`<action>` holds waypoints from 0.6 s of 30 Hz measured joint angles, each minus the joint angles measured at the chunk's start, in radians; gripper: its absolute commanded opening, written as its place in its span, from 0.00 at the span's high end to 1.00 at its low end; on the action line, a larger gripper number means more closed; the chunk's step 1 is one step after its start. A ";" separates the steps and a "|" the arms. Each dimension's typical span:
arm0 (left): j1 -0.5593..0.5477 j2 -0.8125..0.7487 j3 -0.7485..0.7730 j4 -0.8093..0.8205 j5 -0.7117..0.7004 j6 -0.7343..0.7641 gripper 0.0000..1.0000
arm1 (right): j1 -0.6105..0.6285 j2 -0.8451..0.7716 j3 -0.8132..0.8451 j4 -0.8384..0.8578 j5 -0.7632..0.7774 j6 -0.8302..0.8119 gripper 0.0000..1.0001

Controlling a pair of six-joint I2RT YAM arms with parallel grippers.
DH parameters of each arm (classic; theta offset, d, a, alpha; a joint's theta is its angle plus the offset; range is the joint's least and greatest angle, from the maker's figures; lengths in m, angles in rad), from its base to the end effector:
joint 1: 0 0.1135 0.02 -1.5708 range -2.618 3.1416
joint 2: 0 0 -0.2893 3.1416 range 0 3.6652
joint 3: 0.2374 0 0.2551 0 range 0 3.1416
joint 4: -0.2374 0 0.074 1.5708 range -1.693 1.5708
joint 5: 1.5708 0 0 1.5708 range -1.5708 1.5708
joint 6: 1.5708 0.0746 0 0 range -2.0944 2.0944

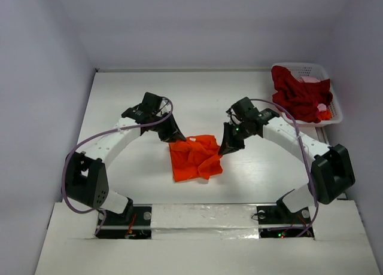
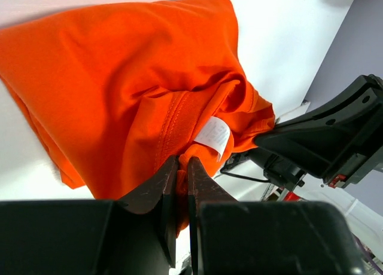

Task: Fold and stack the t-shirts
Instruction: Fold the long partially folded tshirt into a neat square

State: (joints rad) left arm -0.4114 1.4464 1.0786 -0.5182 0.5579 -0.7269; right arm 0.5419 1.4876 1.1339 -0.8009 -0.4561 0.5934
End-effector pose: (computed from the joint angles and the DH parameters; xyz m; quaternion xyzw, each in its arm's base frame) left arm 0.2811 -0.1657 0.2611 -0.0510 0.9088 -0.3924 0.1321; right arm 0.2455 0.1861 0.2433 -0.0221 0.9540 0.2947 0.0508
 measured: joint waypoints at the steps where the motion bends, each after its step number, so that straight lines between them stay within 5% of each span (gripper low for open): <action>1: -0.002 0.000 0.000 0.005 -0.001 0.000 1.00 | 0.002 0.000 0.000 0.002 0.001 -0.002 1.00; 18: -0.020 0.015 -0.093 0.033 0.010 -0.011 1.00 | 0.067 0.137 0.092 0.006 0.007 -0.018 1.00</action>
State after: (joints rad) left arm -0.4316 1.4616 0.9859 -0.4850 0.5682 -0.7376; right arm 0.6090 1.6245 1.2259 -0.7952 -0.4492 0.5758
